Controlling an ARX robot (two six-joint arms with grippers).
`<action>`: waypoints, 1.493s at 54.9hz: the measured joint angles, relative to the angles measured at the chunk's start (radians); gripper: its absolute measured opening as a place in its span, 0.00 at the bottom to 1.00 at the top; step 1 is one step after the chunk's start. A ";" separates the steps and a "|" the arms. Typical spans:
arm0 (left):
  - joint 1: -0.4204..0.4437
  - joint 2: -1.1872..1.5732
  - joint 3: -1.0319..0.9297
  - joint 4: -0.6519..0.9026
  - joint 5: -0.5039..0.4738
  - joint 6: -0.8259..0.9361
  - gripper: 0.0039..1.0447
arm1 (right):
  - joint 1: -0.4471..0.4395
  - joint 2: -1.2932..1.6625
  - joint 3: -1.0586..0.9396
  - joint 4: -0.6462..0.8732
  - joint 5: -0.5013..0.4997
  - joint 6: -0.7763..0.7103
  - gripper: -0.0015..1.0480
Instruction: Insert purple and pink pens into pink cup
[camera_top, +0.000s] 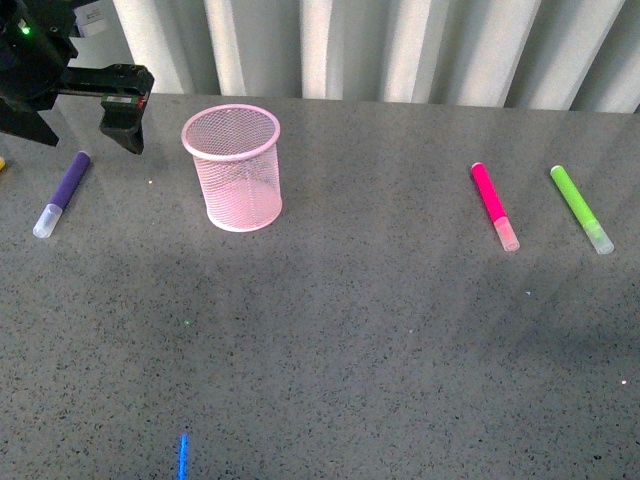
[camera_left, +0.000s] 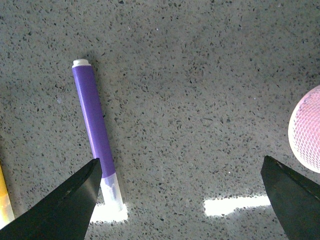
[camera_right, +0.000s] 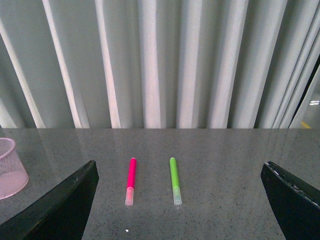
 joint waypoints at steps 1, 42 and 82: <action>0.002 0.007 0.011 -0.001 0.000 0.002 0.94 | 0.000 0.000 0.000 0.000 0.000 0.000 0.93; 0.069 0.217 0.187 -0.026 0.004 0.021 0.94 | 0.000 0.000 0.000 0.000 0.000 0.000 0.93; 0.105 0.305 0.290 -0.080 -0.003 0.023 0.78 | 0.000 0.000 0.000 0.000 0.000 0.000 0.93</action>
